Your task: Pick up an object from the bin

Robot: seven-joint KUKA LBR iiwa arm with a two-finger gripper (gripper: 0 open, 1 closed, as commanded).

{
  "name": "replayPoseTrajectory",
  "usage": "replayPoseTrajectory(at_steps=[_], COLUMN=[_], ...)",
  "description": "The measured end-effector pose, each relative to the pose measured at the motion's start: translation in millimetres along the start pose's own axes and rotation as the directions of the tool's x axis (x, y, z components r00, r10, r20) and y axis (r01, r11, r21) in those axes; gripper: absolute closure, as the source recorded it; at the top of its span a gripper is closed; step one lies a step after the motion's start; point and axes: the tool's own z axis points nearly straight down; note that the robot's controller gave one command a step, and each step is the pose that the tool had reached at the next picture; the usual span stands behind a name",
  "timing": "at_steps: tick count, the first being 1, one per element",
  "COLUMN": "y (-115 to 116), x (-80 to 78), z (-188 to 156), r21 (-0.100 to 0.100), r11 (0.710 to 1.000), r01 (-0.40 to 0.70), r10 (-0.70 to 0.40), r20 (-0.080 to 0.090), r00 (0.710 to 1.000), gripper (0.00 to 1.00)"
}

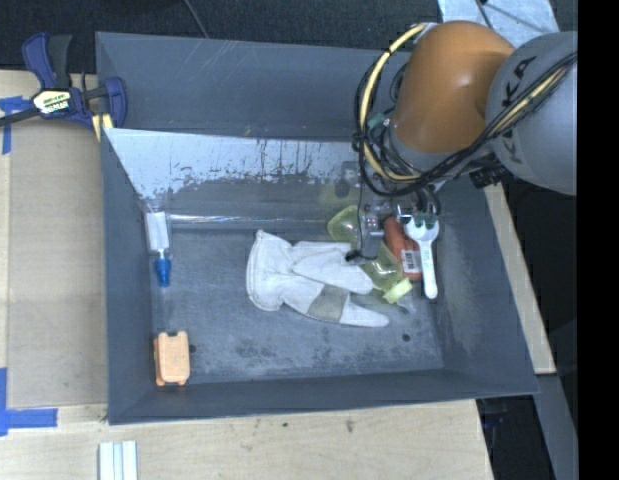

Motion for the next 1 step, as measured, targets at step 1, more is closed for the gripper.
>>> replayPoseTrajectory(at_steps=[1], y=[0.0], x=[-1.2], z=[-5.3], r21=[0.000], r11=[1.000], r01=[0.000], r10=[0.000], r20=[0.008], r00=[1.000], gripper=[0.00])
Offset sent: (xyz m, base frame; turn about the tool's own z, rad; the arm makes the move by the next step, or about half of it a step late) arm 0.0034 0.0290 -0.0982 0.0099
